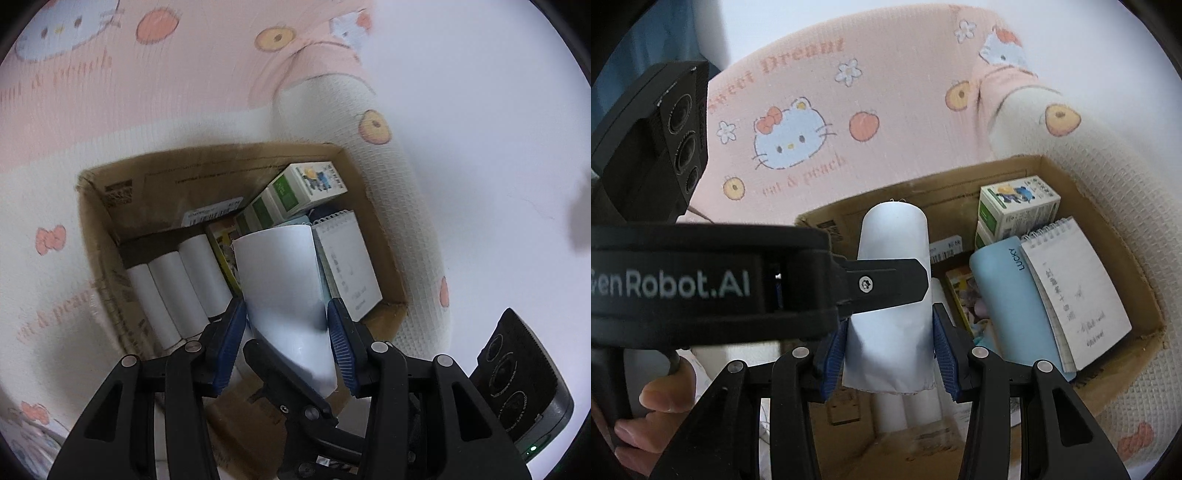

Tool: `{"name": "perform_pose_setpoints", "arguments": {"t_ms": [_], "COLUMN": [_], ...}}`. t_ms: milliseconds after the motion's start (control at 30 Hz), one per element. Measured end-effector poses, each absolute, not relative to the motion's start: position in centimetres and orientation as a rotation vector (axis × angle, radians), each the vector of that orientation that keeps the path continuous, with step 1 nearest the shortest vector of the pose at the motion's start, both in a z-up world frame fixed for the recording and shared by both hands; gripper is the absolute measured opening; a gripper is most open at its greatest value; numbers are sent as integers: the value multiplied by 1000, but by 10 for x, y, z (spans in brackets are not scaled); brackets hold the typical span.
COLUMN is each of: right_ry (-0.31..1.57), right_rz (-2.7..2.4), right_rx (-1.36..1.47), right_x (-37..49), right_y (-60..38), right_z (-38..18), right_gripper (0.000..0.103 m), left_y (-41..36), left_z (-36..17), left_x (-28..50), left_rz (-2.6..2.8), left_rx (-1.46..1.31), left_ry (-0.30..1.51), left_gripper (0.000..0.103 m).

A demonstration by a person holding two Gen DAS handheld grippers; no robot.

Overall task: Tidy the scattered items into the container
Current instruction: 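Lift the white tube with the right gripper and carry it over the box, then lower the tube upright among the tubes and open the right gripper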

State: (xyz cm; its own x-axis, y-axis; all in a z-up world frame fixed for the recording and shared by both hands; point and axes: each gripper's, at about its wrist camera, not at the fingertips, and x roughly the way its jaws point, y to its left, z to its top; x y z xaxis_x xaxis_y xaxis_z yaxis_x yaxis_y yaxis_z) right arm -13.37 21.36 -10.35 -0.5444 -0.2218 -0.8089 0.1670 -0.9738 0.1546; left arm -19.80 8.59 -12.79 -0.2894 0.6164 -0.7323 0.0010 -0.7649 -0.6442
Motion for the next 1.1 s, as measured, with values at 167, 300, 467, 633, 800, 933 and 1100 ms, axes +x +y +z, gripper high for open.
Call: {"name": "perform_pose_setpoints", "arguments": {"t_ms": [167, 300, 467, 633, 800, 933, 1100], "right_ry": [-148, -184, -160, -158, -244, -300, -292], "right_rz": [-2503, -2448, -2397, -2372, -2367, -2383, -2441], "right_rx": [1481, 1572, 1638, 1681, 1681, 1656, 1661], "right_x": [-156, -172, -183, -189, -190, -189, -178], "right_y": [226, 230, 233, 237, 249, 263, 280], "right_z": [-121, -135, -148, -157, -159, -153, -141], "right_gripper": [42, 42, 42, 42, 42, 42, 42], "left_y": [93, 99, 107, 110, 107, 109, 115], "left_z": [-152, -166, -178, -187, -194, -199, -206], "left_x": [-218, -231, -241, -246, -249, -252, -256], "left_rz": [2060, 2039, 2026, 2008, 1968, 1993, 2046], "left_rx": [-1673, -1726, -1784, -1818, -1819, -1846, -1870], "left_ry": [-816, -793, -742, -744, -808, -784, -758], "left_gripper": [49, 49, 49, 49, 49, 49, 49]}}
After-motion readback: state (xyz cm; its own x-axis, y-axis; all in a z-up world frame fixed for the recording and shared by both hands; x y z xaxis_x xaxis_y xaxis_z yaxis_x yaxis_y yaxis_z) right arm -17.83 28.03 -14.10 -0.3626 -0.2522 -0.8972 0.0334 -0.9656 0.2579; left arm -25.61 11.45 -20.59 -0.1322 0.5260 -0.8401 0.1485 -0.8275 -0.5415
